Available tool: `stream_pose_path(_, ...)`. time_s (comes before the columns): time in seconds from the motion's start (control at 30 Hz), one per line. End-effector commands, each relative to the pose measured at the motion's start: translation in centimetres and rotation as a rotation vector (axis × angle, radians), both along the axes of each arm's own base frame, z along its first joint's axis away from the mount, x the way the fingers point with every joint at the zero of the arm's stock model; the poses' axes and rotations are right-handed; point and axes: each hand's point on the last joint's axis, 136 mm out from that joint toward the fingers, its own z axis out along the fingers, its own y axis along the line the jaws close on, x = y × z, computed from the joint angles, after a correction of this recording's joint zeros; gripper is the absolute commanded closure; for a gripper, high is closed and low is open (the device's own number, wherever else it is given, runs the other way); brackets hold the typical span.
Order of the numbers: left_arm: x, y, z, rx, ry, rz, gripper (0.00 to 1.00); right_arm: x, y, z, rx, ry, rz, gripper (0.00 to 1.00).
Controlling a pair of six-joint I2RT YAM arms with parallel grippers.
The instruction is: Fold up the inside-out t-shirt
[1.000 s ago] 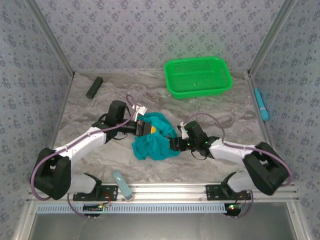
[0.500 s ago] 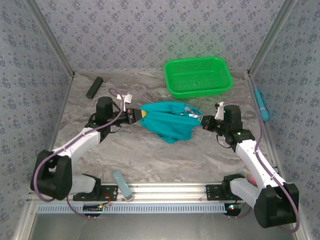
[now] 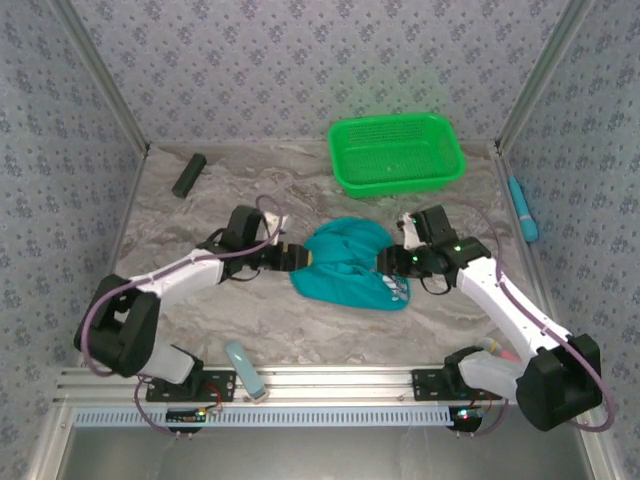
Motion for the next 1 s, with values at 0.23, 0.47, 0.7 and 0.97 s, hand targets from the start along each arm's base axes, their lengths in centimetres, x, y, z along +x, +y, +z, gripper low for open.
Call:
stream_pose_path(0.23, 3.7, -4.7, -5.8, 0.326, -0.109, -0.08, 0.37, 5.3, 0.0, -6.4, -0.254, -0.074, -0.098, 0.5)
stream_pose_path(0.47, 6.5, -5.3, -5.2, 0.445, -0.142, -0.124, 1.0, 6.0, 1.2, -2.6, -0.149, -0.091, -0.068, 1.0)
stream_pose_path(0.7, 2.4, -3.6, 7.2, 0.03, -0.201, -0.126, 1.0, 2.0, -5.2, 2.5, -0.006, 0.025, -0.247, 1.0)
stream_pose_path(0.97, 2.2, 0.2, -4.2, -0.05, 0.167, -0.038, 0.81, 0.1, -7.6, -5.6, -0.143, 0.258, -0.274, 0.67)
